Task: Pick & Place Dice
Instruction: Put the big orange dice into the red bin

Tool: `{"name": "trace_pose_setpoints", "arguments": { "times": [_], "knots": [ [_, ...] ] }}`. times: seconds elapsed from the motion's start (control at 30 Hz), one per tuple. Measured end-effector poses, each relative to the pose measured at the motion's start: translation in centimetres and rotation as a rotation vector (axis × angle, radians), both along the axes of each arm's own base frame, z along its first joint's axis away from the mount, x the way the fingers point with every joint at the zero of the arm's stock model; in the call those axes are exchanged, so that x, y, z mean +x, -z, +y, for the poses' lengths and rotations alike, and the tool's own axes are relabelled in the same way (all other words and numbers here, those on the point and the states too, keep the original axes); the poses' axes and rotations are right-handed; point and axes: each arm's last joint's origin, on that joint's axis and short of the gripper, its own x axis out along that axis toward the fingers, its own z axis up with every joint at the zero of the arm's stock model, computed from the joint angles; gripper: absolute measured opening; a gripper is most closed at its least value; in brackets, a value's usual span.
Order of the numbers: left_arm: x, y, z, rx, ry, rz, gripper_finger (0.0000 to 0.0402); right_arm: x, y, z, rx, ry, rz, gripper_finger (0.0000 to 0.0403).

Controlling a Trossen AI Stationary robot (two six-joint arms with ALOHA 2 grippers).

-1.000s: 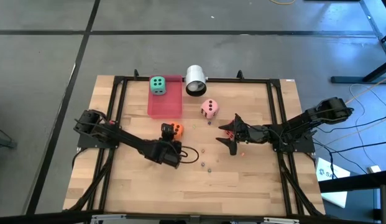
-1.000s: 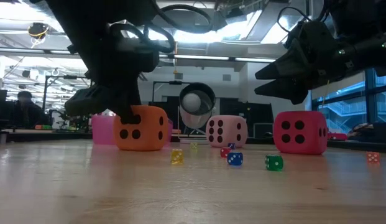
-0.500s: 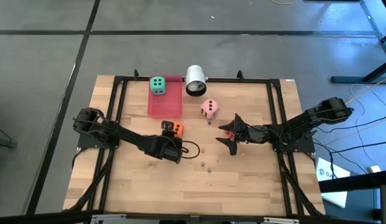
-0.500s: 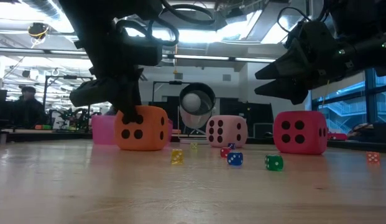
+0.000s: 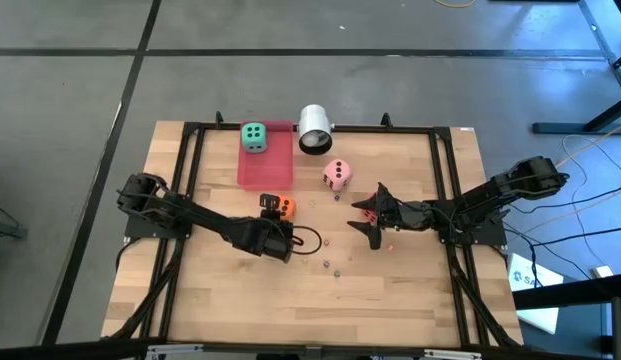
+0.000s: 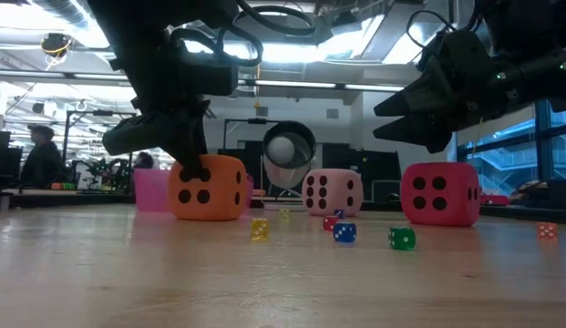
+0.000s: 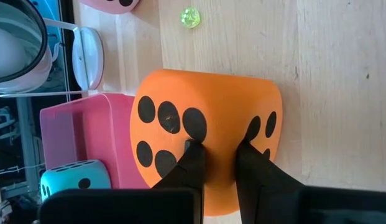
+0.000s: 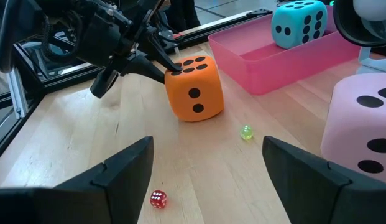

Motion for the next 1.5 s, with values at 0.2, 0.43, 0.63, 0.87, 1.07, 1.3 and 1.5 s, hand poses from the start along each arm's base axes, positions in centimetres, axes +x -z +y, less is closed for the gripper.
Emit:
{"name": "trace_pose_setpoints", "arguments": {
  "times": [0.2,0.43,0.63,0.87,1.07,1.3,1.5],
  "knots": [
    [0.4,-0.7,-0.1,-0.004,0.0,-0.004,0.0022,0.0,0.0,0.0,0.0,0.0,-0.001,0.03],
    [1.3,-3.0,-0.4,0.011,0.0,0.005,0.0021,0.0,0.0,0.0,0.0,0.0,-0.001,0.03],
    [1.3,-3.4,-0.4,0.009,-0.007,0.018,0.0016,0.0,0.0,0.0,0.0,0.0,0.0,0.03],
    [0.9,-4.2,-0.7,0.009,0.004,-0.002,0.0012,0.0,0.0,0.0,0.0,0.0,0.0,0.03],
    [0.1,-6.5,-0.6,-0.026,-0.027,-0.088,0.0007,0.0,0.0,0.0,0.0,0.0,0.0,0.03],
    [-0.6,-8.2,-0.5,-0.05,-0.044,-0.148,0.0001,0.0,0.0,0.0,0.0,0.0,0.0,0.03],
    [-1.0,-8.7,-1.0,-0.055,-0.031,-0.166,0.0001,0.0,0.0,0.0,0.0,0.0,0.0,0.03]
  ]
}}
